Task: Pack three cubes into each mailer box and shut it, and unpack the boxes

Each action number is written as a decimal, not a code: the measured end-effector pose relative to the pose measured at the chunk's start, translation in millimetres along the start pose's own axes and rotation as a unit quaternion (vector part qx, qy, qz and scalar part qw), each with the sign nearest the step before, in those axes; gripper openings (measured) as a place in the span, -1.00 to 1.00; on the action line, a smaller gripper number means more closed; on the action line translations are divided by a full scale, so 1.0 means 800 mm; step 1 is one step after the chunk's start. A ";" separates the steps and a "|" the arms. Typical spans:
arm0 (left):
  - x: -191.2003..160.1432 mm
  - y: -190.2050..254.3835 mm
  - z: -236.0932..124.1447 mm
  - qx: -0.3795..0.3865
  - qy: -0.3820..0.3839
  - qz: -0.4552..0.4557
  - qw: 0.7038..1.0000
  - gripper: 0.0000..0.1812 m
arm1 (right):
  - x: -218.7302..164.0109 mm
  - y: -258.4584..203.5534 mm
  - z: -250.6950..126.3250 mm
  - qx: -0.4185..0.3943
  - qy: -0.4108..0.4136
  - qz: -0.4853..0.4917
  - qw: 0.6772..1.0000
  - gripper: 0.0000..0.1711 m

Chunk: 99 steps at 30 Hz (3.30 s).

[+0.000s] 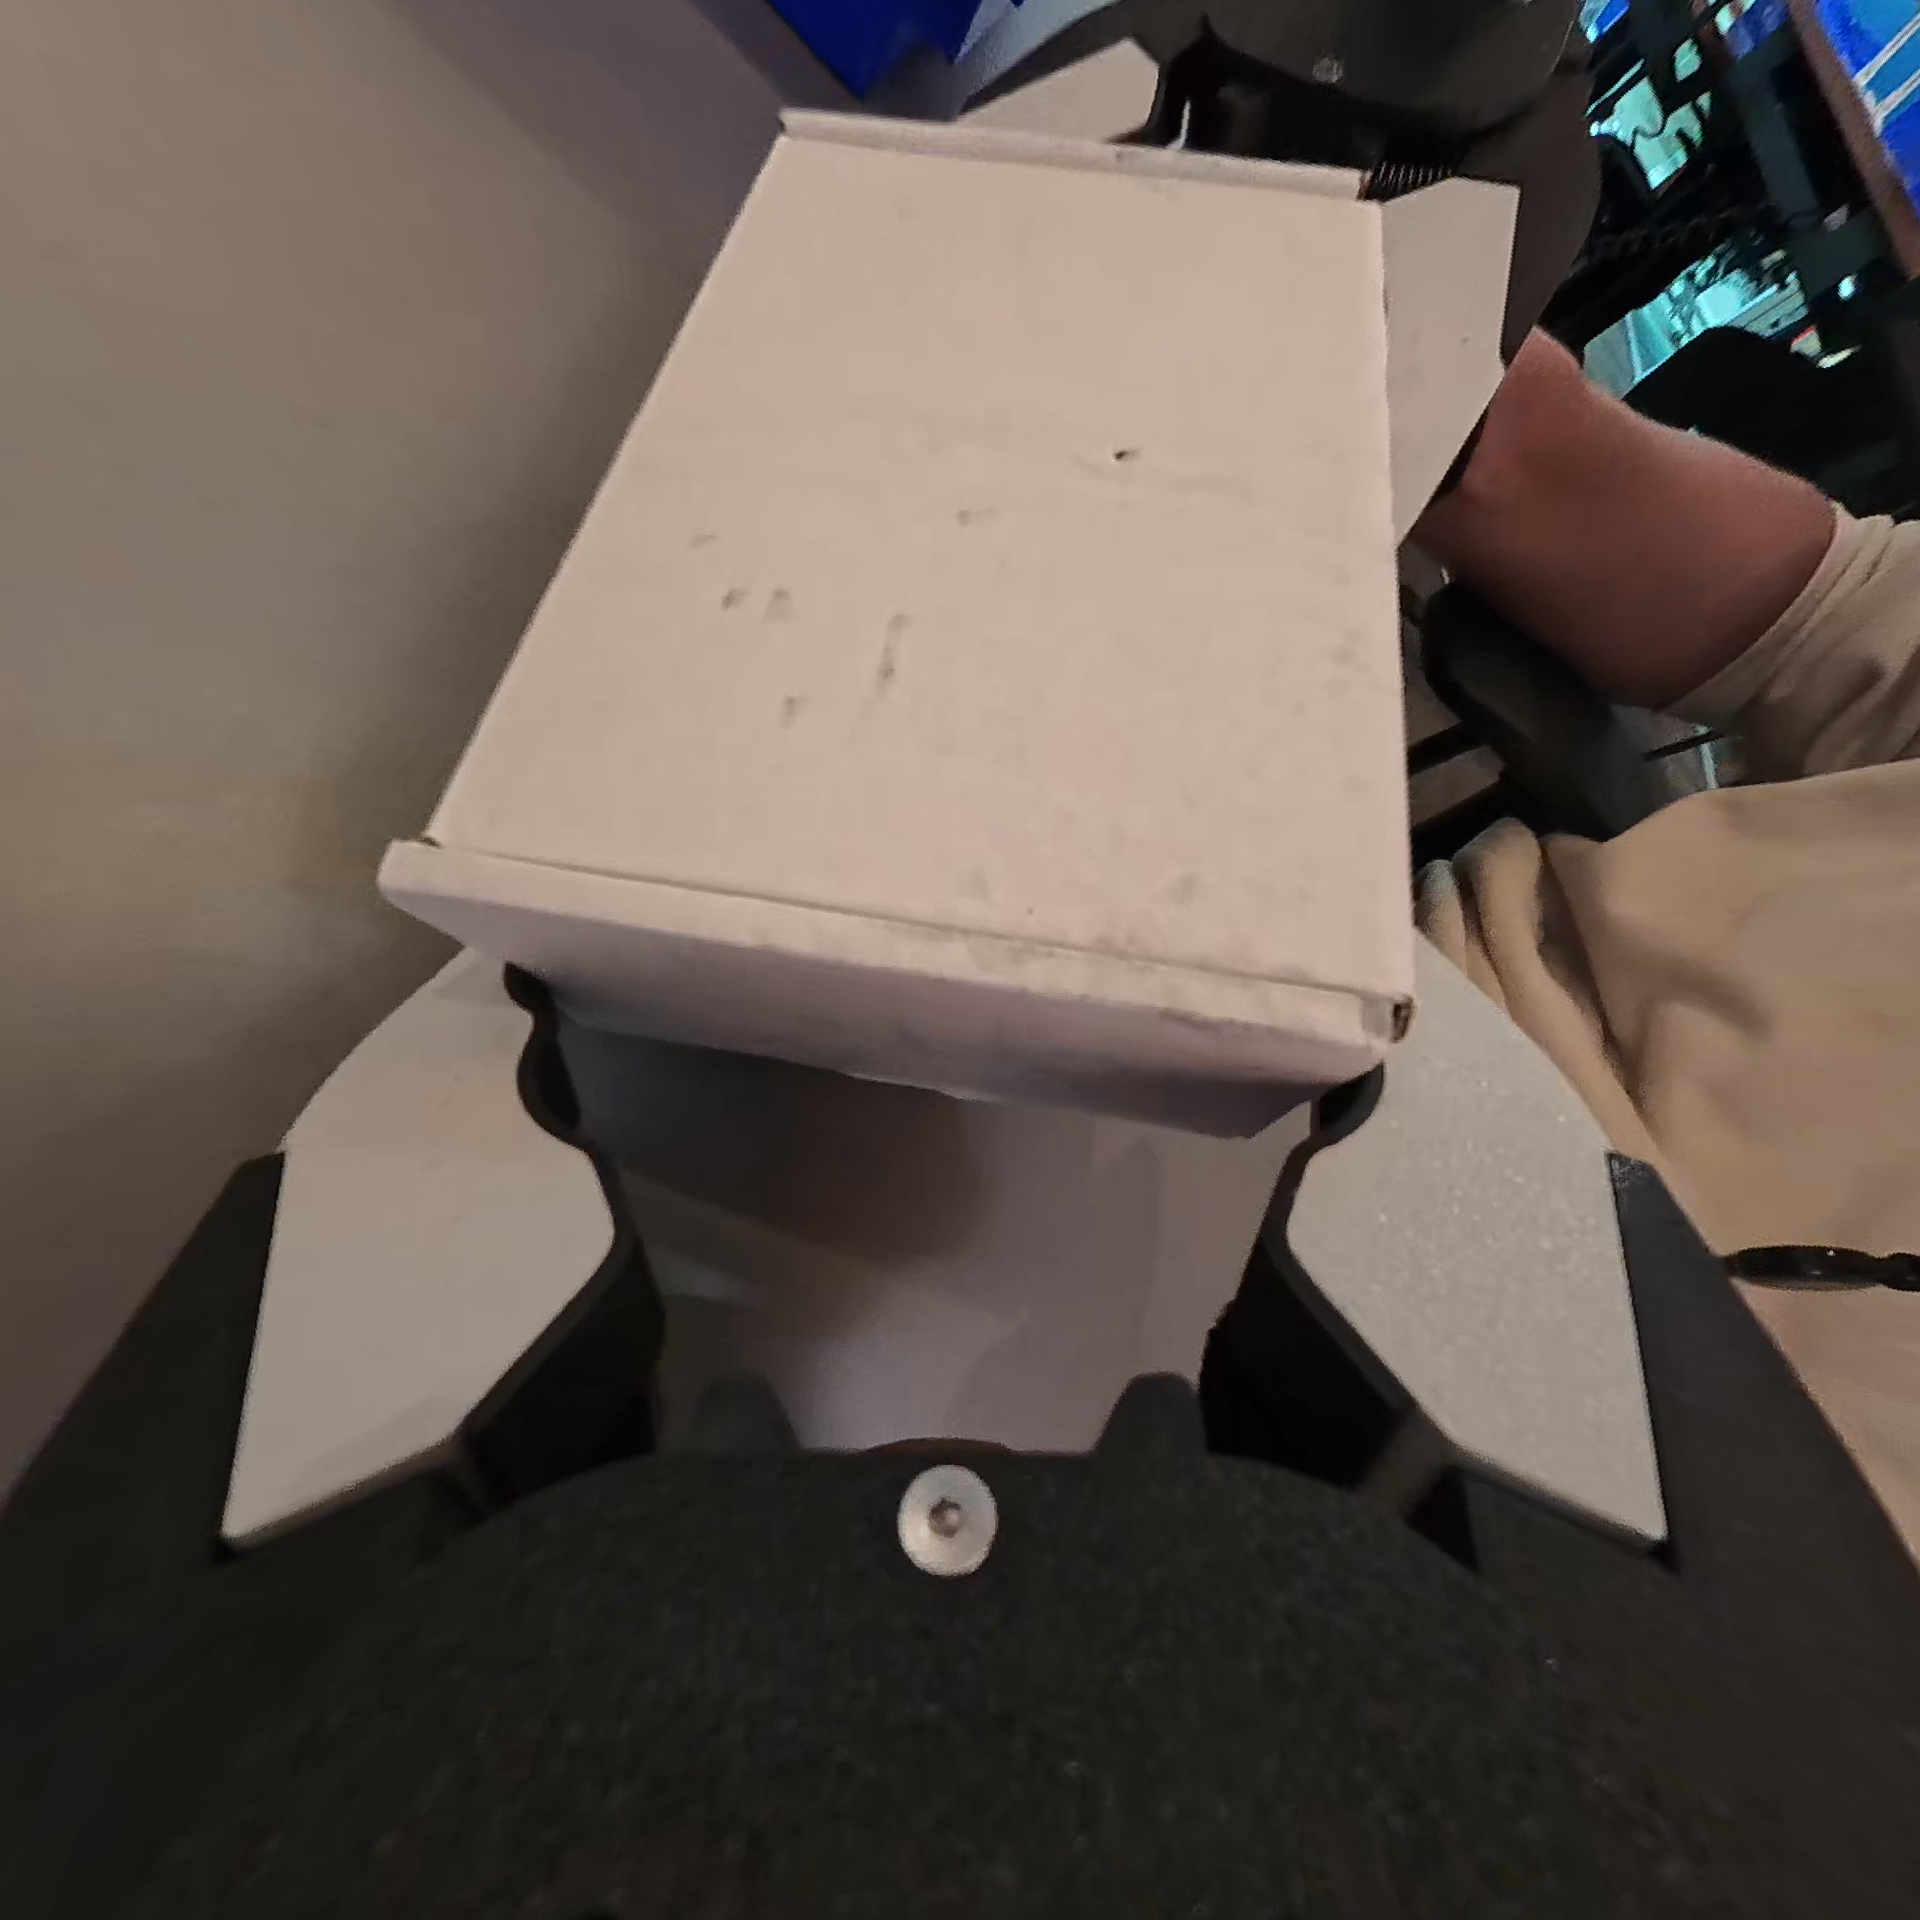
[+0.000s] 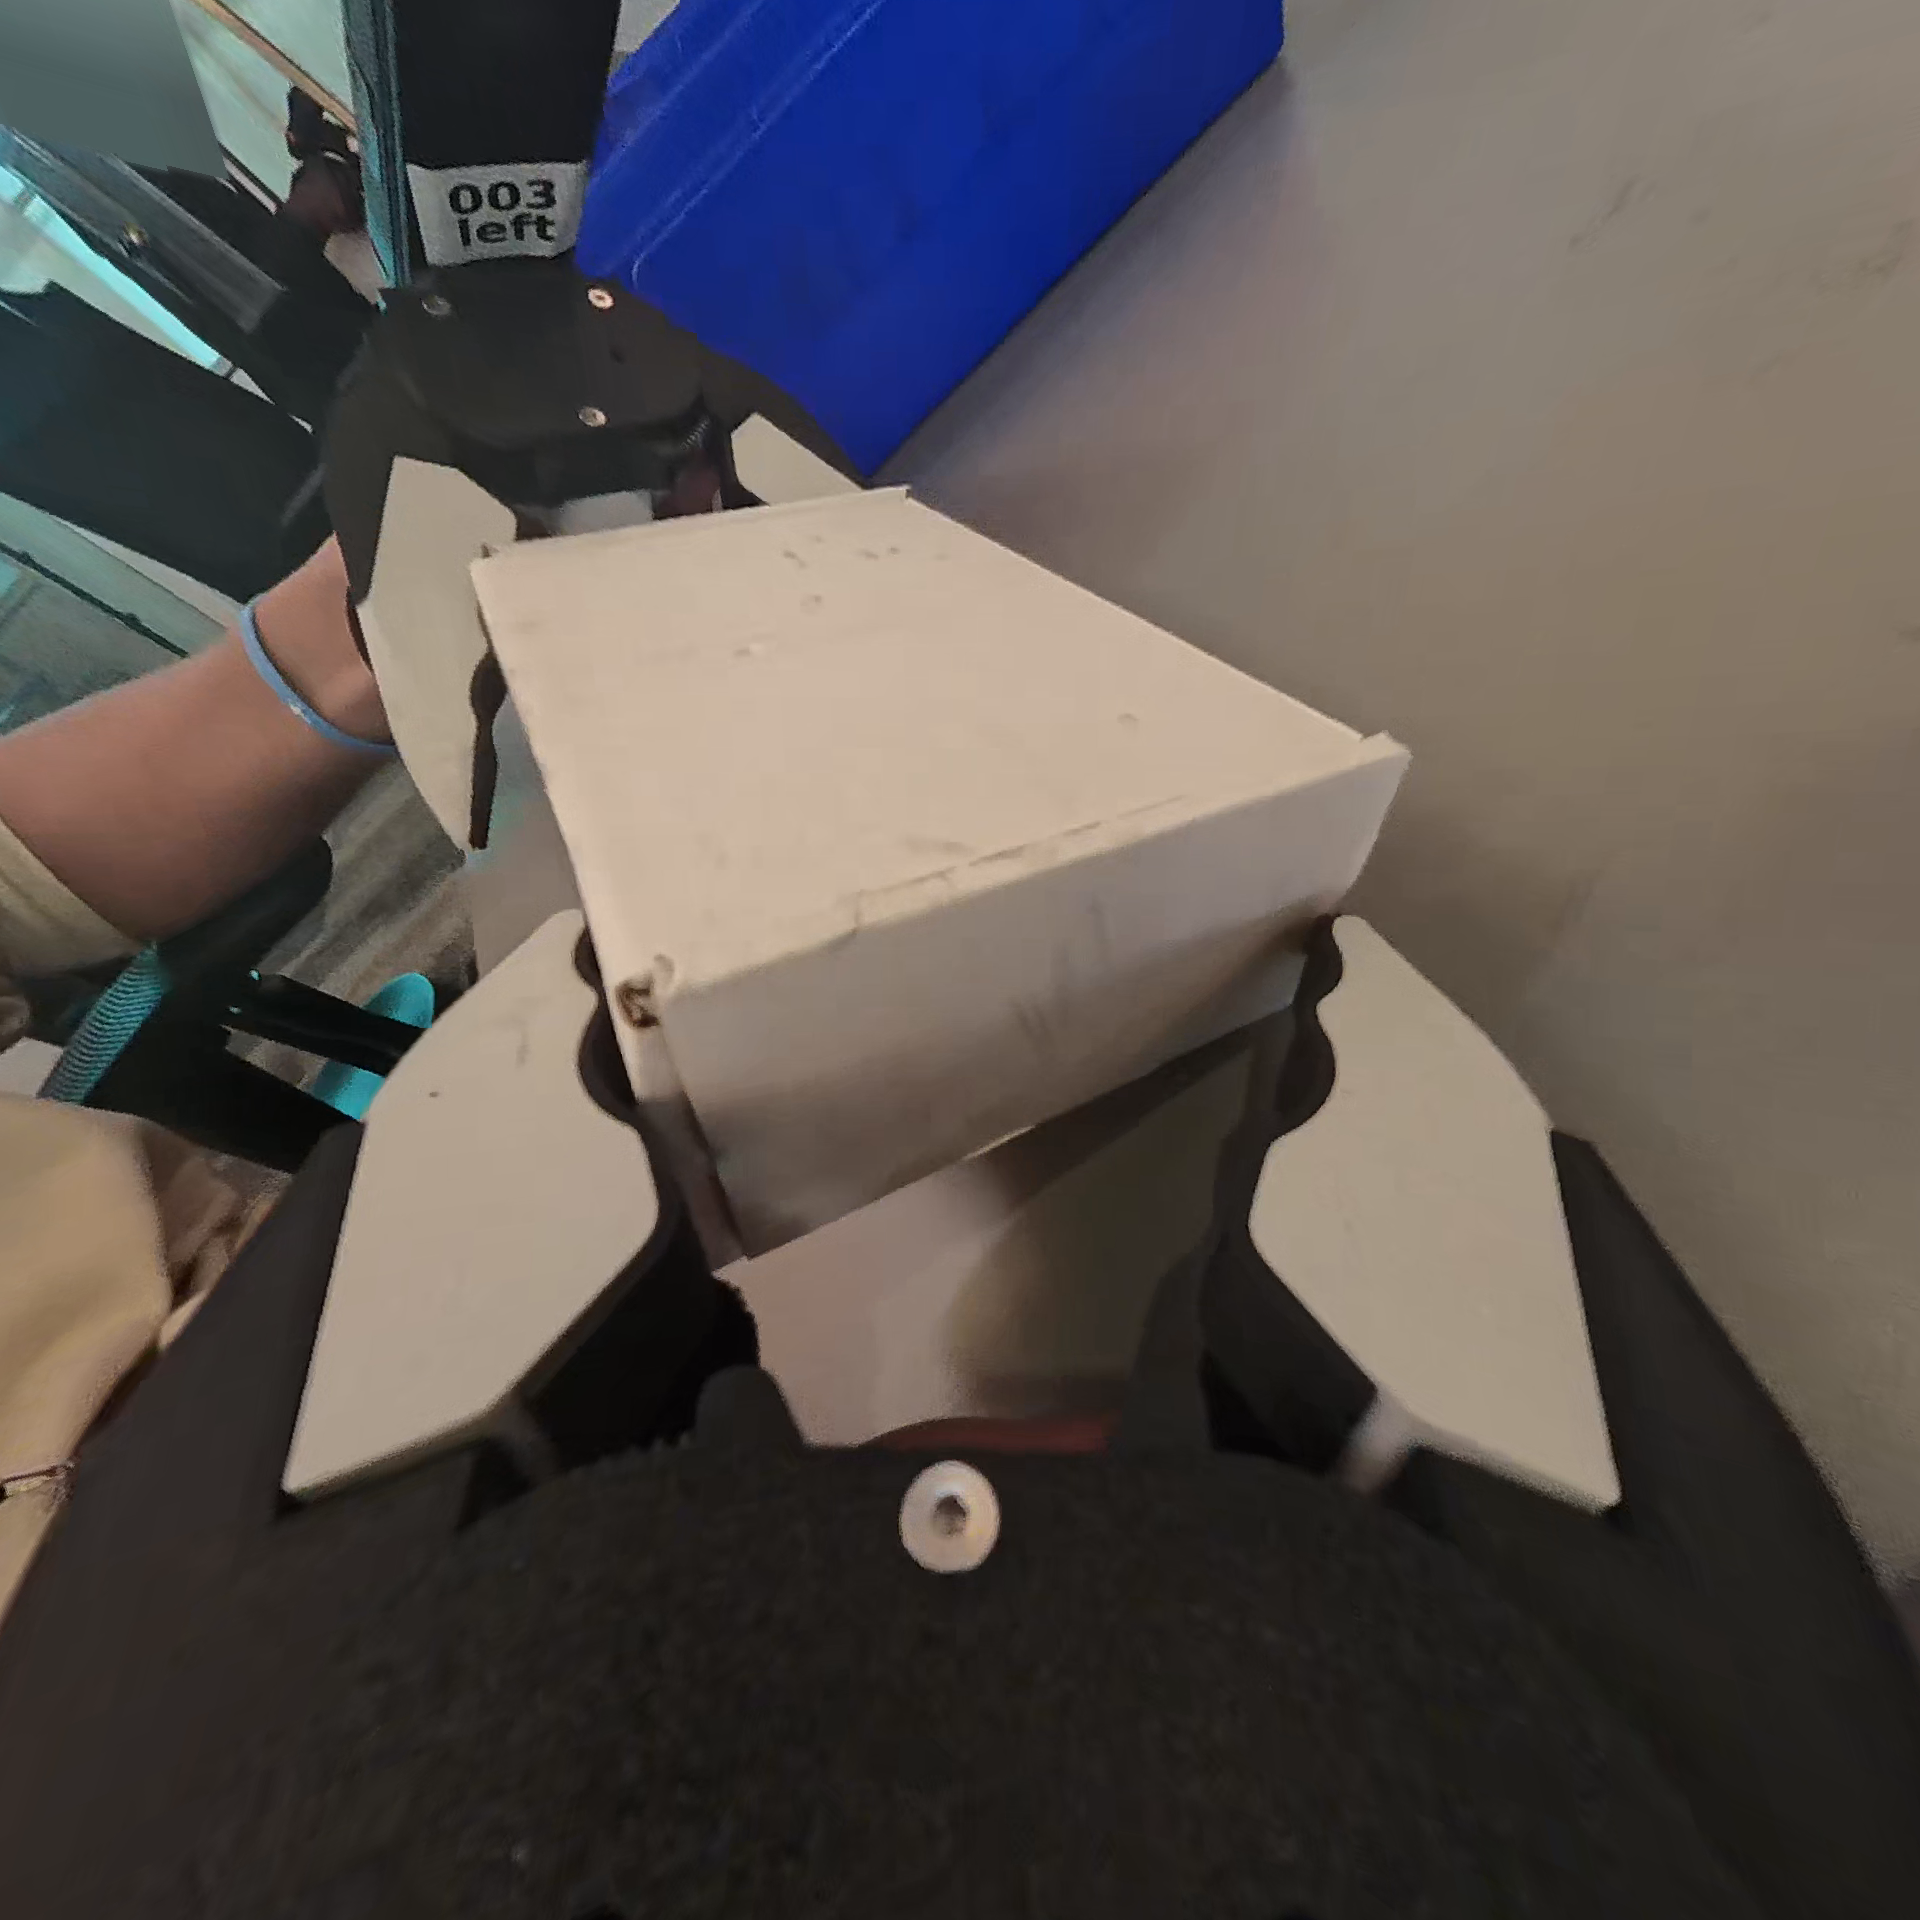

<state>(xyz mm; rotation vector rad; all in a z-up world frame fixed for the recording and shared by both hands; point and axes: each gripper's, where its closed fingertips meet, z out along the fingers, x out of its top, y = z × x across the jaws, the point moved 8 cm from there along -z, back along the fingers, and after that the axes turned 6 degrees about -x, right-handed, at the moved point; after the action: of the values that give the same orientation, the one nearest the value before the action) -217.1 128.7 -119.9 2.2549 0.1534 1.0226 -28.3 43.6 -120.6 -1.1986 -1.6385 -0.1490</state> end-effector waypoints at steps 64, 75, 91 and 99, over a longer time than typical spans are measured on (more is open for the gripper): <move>0.028 0.008 0.009 0.207 0.103 0.139 0.963 -0.14 | 0.075 -0.130 0.063 -0.207 0.016 -0.260 0.943 -1.00; 0.028 0.008 0.010 0.204 0.087 0.150 0.964 -0.16 | 0.099 -0.126 0.034 -0.200 -0.052 -0.287 0.935 -0.84; -0.048 0.070 -0.019 0.268 0.064 0.134 0.952 -0.24 | 0.117 -0.067 0.045 -0.145 -0.335 -0.464 0.807 -0.23; -0.071 0.063 -0.038 0.293 0.063 0.117 0.947 -0.27 | 0.237 -0.045 -0.145 -0.405 -0.179 -0.569 0.693 -0.24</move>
<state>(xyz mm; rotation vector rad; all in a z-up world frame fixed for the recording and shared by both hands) -285.6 84.8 -110.4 2.7911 0.2805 1.3892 31.3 72.5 94.5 -0.5679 -2.5987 -1.6613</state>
